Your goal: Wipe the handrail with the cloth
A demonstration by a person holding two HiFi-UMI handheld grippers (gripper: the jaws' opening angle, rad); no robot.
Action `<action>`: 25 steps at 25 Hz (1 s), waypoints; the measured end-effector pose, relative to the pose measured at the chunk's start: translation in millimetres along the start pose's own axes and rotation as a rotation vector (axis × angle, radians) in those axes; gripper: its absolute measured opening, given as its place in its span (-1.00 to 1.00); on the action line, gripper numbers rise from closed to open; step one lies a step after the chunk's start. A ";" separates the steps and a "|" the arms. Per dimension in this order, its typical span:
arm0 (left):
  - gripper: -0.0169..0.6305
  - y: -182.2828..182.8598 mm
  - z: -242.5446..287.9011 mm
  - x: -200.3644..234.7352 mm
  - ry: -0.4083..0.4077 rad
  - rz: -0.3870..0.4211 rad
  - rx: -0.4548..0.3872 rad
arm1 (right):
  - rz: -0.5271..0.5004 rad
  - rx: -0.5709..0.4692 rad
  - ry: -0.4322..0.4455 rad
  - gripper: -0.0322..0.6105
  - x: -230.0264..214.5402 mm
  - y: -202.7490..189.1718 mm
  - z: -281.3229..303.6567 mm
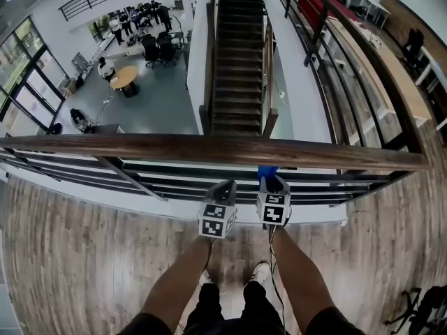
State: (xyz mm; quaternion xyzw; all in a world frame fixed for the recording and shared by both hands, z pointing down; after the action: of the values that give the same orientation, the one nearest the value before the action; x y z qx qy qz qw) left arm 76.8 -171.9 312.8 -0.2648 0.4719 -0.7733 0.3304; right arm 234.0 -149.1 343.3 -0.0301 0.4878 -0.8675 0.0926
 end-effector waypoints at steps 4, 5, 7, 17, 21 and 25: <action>-0.93 7.1 20.0 -34.0 -0.028 0.023 0.016 | 0.025 0.001 -0.033 -0.59 -40.1 -0.7 -11.7; -0.93 7.5 25.7 -41.0 -0.029 0.029 0.023 | 0.032 0.002 -0.041 -0.59 -50.0 -1.7 -13.2; -0.93 8.3 38.7 -55.3 -0.037 0.041 0.034 | 0.040 0.005 -0.055 -0.59 -71.4 -4.4 -14.7; -0.93 31.2 95.2 -142.2 -0.124 0.082 0.058 | 0.083 0.028 -0.129 -0.59 -179.2 -7.6 -38.8; -0.93 40.2 116.6 -176.7 -0.152 0.059 0.048 | 0.076 0.027 -0.136 -0.59 -210.9 -10.4 -44.3; -0.93 43.6 139.2 -211.8 -0.187 0.101 0.060 | 0.098 0.035 -0.163 -0.59 -249.3 -14.1 -51.6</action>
State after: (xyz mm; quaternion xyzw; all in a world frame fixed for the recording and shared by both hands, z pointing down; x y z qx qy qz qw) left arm 324.5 -102.6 310.3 -0.3013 0.4284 -0.7414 0.4195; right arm 469.4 -51.2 337.8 -0.0752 0.4642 -0.8650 0.1750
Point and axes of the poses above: the fingertips, and each gripper's own axes: z forward along the fingers, x to its left, y out of its top, the point moved 6 cm from there along -z, backward along the fingers, and after that the axes turned 4 degrees about z, right-handed, at the moved point
